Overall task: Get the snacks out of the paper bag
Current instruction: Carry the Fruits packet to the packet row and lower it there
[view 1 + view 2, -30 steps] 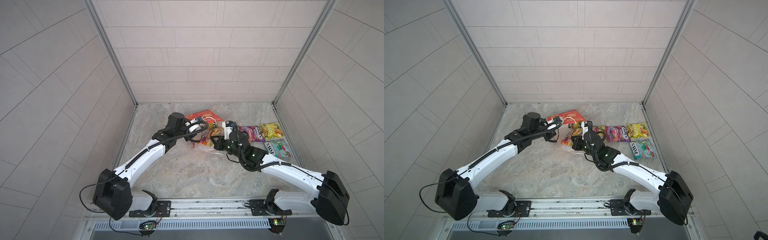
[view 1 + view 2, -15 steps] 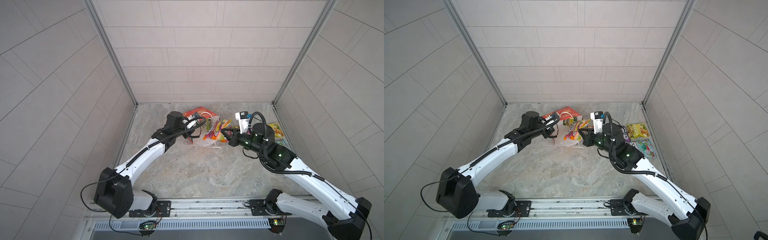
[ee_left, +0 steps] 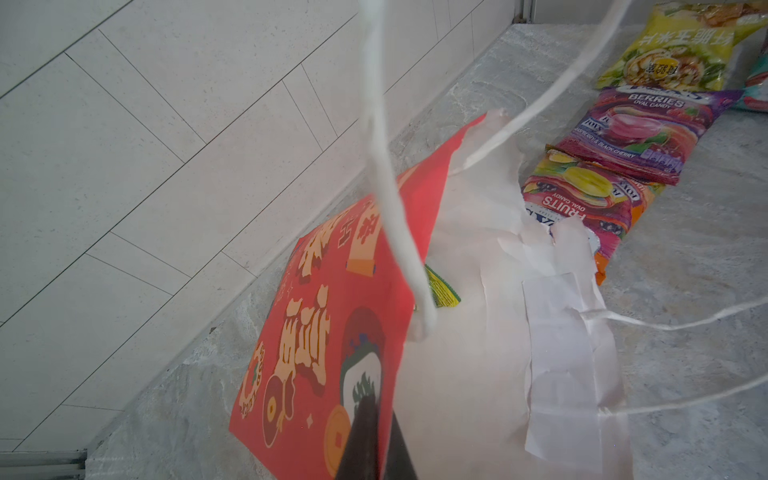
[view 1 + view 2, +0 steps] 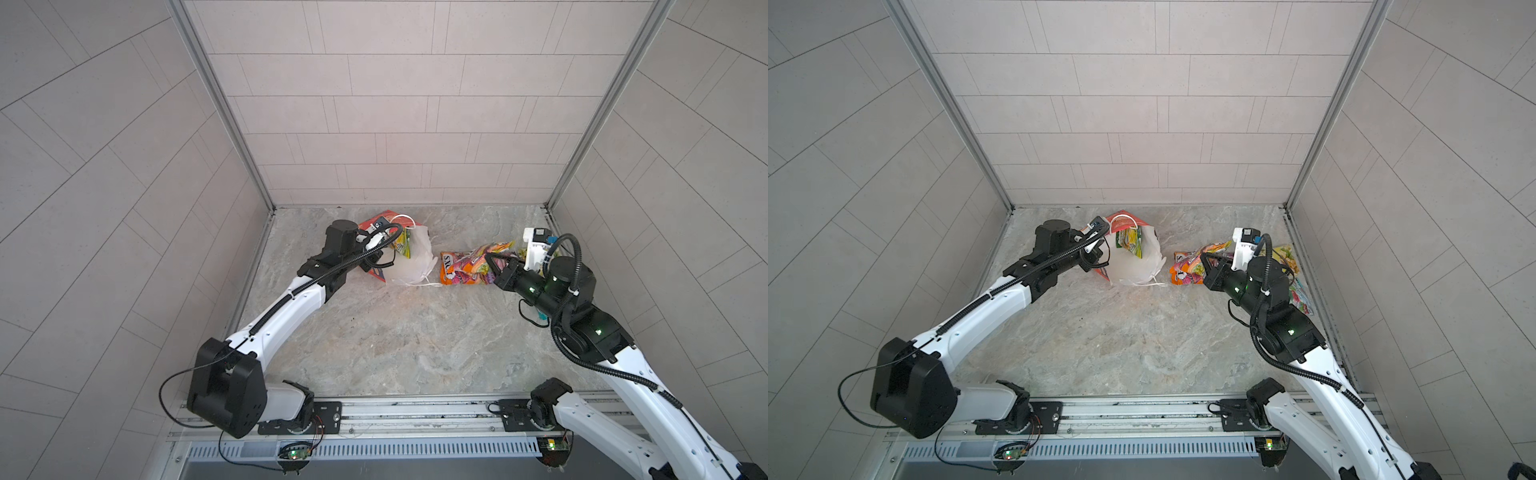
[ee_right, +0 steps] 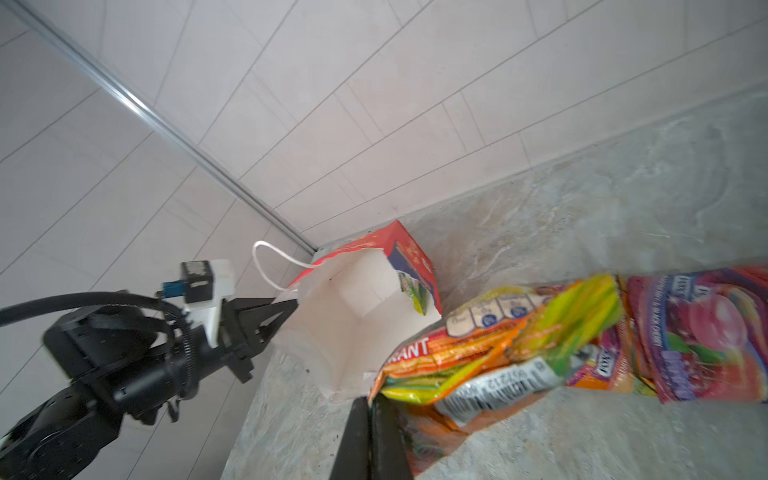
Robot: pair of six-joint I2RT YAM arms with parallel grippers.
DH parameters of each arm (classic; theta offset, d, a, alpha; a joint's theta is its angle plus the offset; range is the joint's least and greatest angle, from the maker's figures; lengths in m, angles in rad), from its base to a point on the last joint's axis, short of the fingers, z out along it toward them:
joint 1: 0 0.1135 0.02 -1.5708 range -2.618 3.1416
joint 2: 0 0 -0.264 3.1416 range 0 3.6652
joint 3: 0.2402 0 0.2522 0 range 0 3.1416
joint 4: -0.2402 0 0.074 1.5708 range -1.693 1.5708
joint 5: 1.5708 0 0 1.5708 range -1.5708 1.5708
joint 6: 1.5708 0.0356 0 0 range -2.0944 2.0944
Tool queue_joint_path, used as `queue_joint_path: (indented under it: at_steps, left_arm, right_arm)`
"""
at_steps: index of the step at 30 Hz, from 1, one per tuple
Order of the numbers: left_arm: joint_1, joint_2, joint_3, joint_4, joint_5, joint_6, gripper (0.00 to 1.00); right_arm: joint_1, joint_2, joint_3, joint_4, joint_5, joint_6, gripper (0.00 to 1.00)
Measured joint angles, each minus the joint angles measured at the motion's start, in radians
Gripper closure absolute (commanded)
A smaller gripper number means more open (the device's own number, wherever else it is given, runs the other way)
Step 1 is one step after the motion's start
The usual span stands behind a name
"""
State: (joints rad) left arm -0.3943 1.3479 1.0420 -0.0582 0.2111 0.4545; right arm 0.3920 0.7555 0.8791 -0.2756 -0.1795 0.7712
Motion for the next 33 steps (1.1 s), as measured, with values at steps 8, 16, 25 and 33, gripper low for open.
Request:
queue_joint_path:
  at_steps: [8,16,25,33]
  left_arm:
    - [0.021,-0.031,-0.024,0.001,0.132,-0.002,1.0]
    - [0.021,-0.061,-0.066,0.021,0.228,0.025,1.0]
    - [0.021,-0.067,-0.08,0.043,0.294,0.037,1.0]
    - [0.021,-0.067,-0.081,0.051,0.308,0.037,1.0]
  right_arm:
    - [-0.114,-0.05,-0.135,-0.03,0.063,0.066,1.0]
    - [-0.207,-0.077,-0.228,-0.029,0.076,0.11,1.0]
    - [-0.284,-0.067,-0.287,-0.012,0.074,0.07,1.0]
    - [-0.311,-0.039,-0.332,0.018,0.086,-0.008,1.0]
